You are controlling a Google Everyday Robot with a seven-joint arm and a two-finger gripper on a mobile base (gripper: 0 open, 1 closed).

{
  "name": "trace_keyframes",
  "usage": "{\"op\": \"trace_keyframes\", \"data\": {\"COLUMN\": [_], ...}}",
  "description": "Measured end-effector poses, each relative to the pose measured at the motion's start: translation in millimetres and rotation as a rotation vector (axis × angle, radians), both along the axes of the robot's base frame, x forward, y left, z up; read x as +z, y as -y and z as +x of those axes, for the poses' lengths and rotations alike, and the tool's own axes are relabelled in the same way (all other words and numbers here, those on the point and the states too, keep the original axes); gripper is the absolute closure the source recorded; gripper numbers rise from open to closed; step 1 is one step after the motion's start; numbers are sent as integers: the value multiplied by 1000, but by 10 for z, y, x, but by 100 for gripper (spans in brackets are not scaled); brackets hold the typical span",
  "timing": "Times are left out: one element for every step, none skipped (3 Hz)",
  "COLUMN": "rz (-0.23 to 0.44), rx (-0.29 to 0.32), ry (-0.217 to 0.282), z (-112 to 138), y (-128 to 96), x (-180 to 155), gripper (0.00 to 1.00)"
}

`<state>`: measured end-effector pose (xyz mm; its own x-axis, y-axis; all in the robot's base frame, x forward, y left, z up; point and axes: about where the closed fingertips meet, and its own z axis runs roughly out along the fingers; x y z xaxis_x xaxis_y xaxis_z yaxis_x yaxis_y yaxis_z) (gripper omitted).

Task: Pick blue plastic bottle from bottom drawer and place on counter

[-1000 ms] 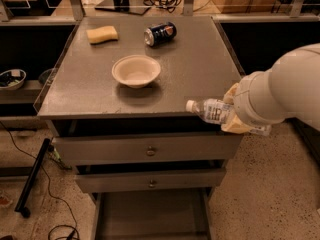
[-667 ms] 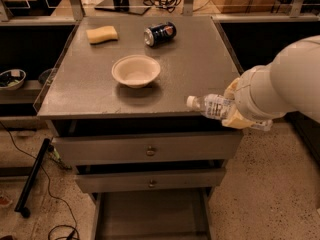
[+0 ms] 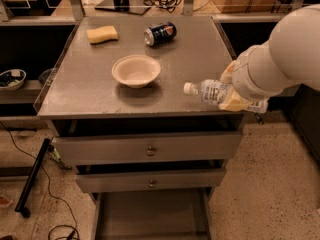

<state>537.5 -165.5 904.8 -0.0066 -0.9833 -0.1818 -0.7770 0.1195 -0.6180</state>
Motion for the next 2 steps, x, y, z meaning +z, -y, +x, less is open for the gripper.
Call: {"op": "trace_keyframes", "data": {"rz": [0, 9], "rx": [0, 17], "ry": [0, 5], "z": [0, 120], "y": [0, 10], "x": [0, 92], "gripper": [100, 100]}}
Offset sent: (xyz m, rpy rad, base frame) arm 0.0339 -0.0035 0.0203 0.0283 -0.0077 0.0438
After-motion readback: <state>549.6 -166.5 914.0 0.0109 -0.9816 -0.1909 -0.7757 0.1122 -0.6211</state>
